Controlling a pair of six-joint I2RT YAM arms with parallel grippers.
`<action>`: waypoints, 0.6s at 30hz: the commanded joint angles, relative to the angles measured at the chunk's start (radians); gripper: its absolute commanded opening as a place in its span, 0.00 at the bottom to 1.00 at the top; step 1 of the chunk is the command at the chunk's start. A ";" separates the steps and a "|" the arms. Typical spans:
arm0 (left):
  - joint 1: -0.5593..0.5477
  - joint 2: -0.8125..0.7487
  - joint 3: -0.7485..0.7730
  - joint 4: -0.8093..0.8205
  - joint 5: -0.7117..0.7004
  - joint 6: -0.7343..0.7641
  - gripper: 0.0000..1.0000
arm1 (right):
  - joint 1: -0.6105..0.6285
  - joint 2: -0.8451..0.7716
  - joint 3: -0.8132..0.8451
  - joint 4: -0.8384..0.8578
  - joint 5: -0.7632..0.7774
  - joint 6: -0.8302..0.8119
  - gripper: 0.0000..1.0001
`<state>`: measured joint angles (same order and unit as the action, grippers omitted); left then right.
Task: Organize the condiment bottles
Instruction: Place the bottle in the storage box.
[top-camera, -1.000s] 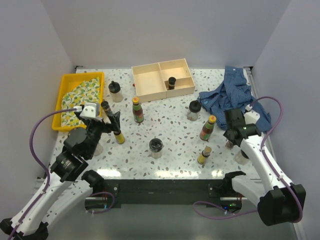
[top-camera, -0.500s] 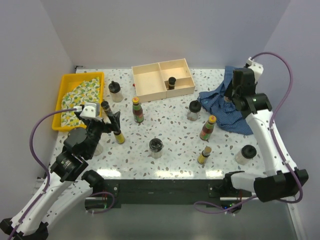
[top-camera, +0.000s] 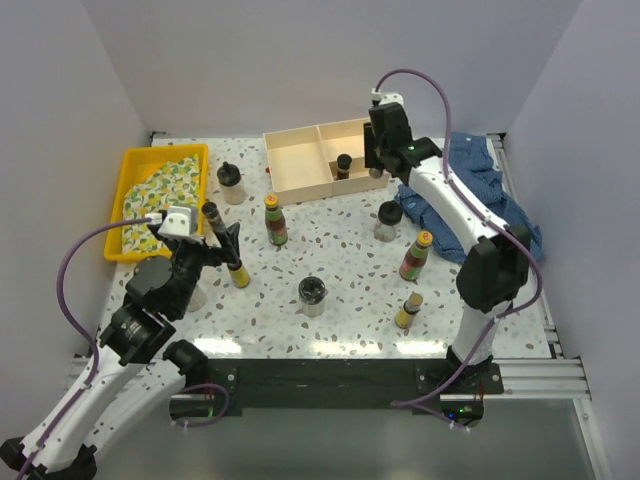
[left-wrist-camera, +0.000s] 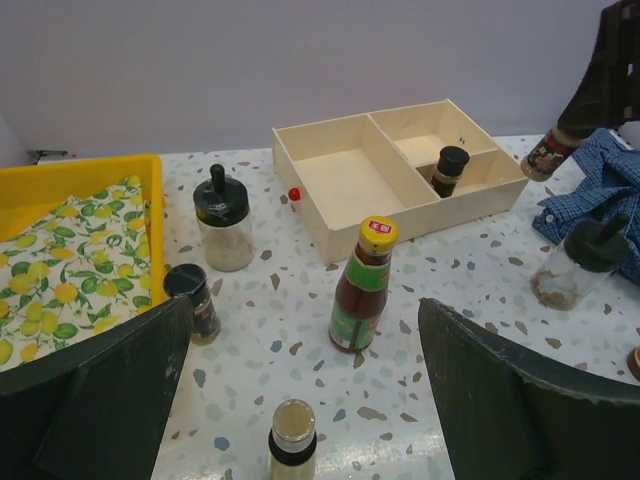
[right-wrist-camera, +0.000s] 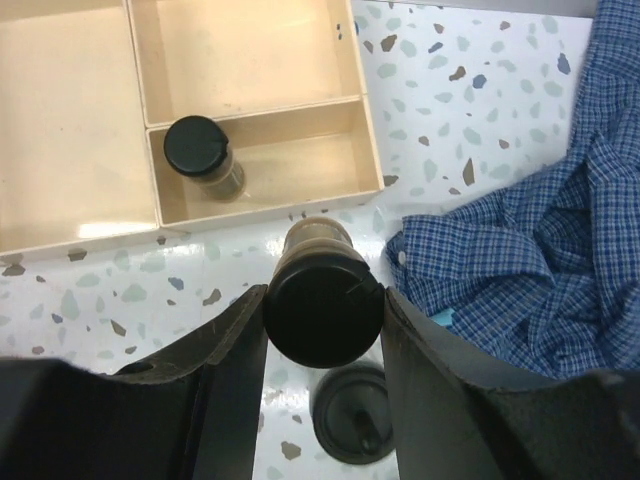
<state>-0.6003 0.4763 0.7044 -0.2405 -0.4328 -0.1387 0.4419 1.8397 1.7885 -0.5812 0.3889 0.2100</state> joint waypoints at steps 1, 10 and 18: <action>0.000 -0.008 -0.013 0.053 -0.017 0.001 1.00 | 0.024 0.085 0.123 0.052 0.002 -0.041 0.19; 0.000 -0.019 -0.013 0.053 -0.023 -0.001 1.00 | 0.035 0.194 0.155 0.110 0.065 -0.060 0.20; 0.000 -0.022 -0.014 0.052 -0.030 0.001 1.00 | 0.035 0.222 0.196 0.115 0.039 -0.034 0.21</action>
<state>-0.6003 0.4606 0.6914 -0.2405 -0.4435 -0.1390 0.4770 2.0533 1.9091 -0.5152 0.4248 0.1745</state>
